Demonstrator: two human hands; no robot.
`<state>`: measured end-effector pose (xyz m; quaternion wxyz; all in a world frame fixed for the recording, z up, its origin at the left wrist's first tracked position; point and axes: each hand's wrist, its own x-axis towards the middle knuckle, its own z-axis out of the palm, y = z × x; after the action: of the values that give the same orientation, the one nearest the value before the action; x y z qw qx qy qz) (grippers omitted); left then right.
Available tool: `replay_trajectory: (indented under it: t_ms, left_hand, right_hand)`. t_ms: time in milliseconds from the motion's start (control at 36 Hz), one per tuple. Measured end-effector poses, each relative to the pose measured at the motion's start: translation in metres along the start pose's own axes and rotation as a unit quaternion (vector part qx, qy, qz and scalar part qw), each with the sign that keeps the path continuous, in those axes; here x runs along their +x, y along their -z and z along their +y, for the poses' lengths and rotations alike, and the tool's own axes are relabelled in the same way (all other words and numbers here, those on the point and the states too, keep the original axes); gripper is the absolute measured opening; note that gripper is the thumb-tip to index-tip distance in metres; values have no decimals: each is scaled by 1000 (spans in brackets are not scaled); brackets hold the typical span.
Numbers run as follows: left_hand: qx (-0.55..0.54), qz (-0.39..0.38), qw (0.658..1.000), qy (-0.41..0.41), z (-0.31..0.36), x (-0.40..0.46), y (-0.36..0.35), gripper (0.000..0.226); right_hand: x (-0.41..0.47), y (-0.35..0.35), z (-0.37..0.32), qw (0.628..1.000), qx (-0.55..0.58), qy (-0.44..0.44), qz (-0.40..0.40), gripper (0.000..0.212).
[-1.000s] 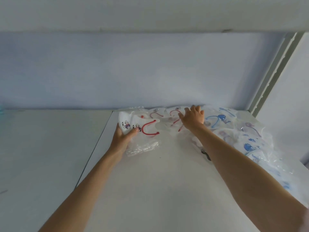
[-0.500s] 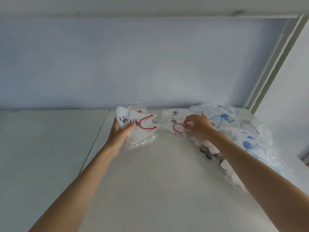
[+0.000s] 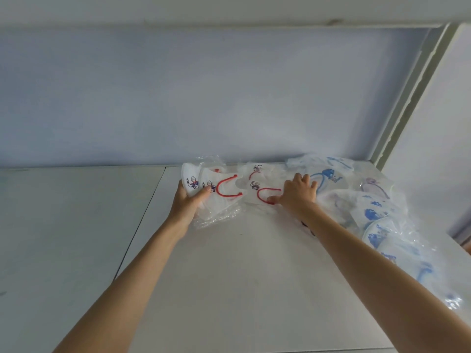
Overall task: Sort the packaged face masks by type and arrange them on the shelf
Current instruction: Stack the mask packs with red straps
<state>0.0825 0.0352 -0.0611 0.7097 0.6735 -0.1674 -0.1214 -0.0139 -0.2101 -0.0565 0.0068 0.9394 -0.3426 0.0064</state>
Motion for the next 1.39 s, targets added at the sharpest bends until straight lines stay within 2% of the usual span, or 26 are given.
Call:
replay_trajectory:
  t_ms: [111, 194, 278, 361, 500, 556, 639, 694, 750, 806, 944, 1083, 1167, 1222, 1250, 1306, 1389]
  left_hand:
    - [3, 8, 1000, -1, -1, -2, 6, 31]
    - [2, 7, 1000, -1, -3, -5, 11, 33]
    - [0, -1, 1000, -4, -2, -8, 14, 43]
    - [3, -5, 1000, -4, -3, -10, 15, 44]
    - [6, -6, 1000, -5, -4, -12, 8, 46]
    - [12, -7, 1000, -1, -4, -14, 4, 47]
    - [20, 0, 1000, -1, -3, -15, -3, 36]
    - [17, -3, 1000, -3, -3, -17, -7, 33]
    - [15, -8, 1000, -2, -1, -19, -11, 33]
    - [15, -9, 1000, 0, 0, -22, -12, 33]
    - [24, -2, 1000, 6, 3, -29, -12, 33]
    - [25, 1, 1000, 10, 2, -34, -8, 35]
    - [17, -5, 1000, 13, 1, -35, -8, 34]
    - [16, -8, 1000, 16, 1, -36, -8, 30]
    - [15, -8, 1000, 16, 2, -37, -8, 28]
    - [6, -15, 1000, 14, 4, -38, -10, 27]
    - [-9, -29, 1000, 8, 8, -43, -13, 19]
  right_hand:
    - [2, -2, 0, 997, 68, -1, 23, 57]
    - [0, 0, 5, 982, 175, 2, 69, 41]
    - [0, 3, 10, 932, 350, -32, 83, 34]
    - [-2, 13, 16, 869, 480, -56, 106, 42]
    - [-11, 36, 24, 789, 599, -39, 128, 62]
    - [-17, 45, 26, 770, 627, -25, 115, 66]
    - [-28, 60, 27, 730, 680, -1, 59, 60]
    - [-34, 67, 27, 690, 723, 26, -22, 47]
    - [-40, 69, 26, 671, 735, 47, -87, 31]
    - [-45, 70, 24, 679, 725, 52, -99, 14]
    - [-48, 75, 31, 651, 748, 54, -115, 11]
    - [-49, 83, 37, 545, 827, 35, -135, 7]
    - [-52, 81, 32, 514, 843, 19, -157, 6]
    - [-54, 75, 23, 510, 839, 2, -187, 9]
    - [-56, 70, 17, 520, 830, -5, -199, 11]
    - [-61, 59, 1, 567, 797, -11, -206, 16]
    - [-67, 46, -21, 644, 747, -18, -164, 22]
